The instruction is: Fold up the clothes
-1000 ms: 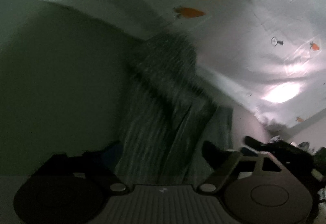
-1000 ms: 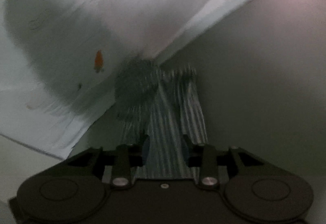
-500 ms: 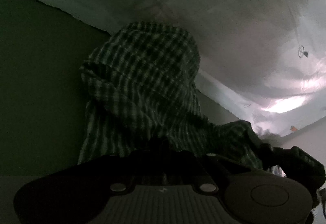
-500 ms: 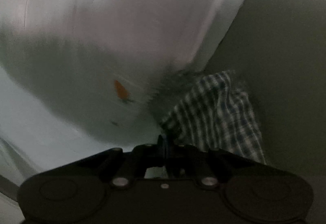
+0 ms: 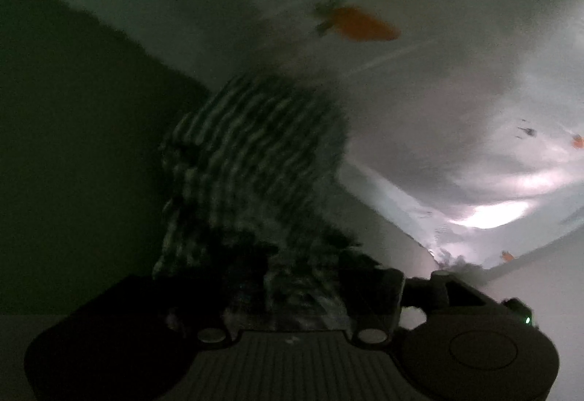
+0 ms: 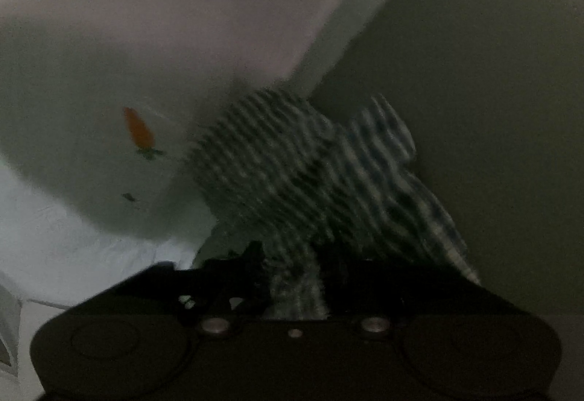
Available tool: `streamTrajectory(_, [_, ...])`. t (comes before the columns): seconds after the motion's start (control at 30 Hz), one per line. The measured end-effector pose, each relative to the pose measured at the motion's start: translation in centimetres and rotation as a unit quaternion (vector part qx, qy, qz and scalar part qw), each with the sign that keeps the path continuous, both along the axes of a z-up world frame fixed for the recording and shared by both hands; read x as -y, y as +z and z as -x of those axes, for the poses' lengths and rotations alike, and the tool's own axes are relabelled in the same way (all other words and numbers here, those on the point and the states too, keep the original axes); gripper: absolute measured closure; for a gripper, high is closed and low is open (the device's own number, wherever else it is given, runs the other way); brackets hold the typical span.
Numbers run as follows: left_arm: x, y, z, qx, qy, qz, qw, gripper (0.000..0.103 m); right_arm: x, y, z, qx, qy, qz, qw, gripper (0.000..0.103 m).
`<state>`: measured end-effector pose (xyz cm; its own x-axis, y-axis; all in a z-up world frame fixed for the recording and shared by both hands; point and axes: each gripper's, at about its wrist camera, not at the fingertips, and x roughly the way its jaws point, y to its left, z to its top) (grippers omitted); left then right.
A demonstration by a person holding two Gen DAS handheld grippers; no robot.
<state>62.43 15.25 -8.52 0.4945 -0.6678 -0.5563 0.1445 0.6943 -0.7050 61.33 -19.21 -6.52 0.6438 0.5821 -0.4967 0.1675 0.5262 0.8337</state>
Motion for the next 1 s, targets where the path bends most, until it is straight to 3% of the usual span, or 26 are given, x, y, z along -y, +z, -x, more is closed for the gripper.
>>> streamTrajectory(0.13, [-1.4, 2.8, 4.3, 0.029, 0.009, -0.022, 0.9993, 0.029, 1.1, 2.3, 3.4, 0.015, 0.004, 0.049, 0.999, 0.043])
streamTrajectory(0.27, [-3.3, 2.3, 10.3, 0.022, 0.014, -0.078, 0.9966, 0.026, 2.3, 2.0, 9.4, -0.004, 0.017, 0.125, 0.992, 0.042])
streamTrajectory(0.37, [-4.9, 0.6, 15.2, -0.009, 0.028, -0.097, 0.9949, 0.026, 4.2, 0.4, 15.3, -0.033, -0.028, 0.109, 0.993, 0.043])
streamTrajectory(0.43, [-5.8, -0.4, 18.4, -0.026, 0.04, -0.103, 0.9936, 0.027, 5.0, -0.9, 18.5, -0.03, -0.052, 0.07, 0.996, 0.044])
streamTrajectory(0.6, [-6.5, -1.8, 24.9, -0.044, 0.032, -0.098, 0.9936, 0.03, 6.1, -2.6, 24.7, -0.025, -0.051, 0.033, 0.998, 0.053])
streamTrajectory(0.7, [-6.7, -2.5, 28.5, -0.055, 0.025, -0.088, 0.9943, 0.039, 6.2, -3.0, 26.6, -0.028, -0.022, 0.016, 0.999, 0.054])
streamTrajectory(1.0, [-7.7, -3.8, 36.0, -0.083, 0.042, 0.001, 0.9956, 0.042, 6.7, -4.5, 33.3, -0.039, 0.049, -0.009, 0.998, 0.069])
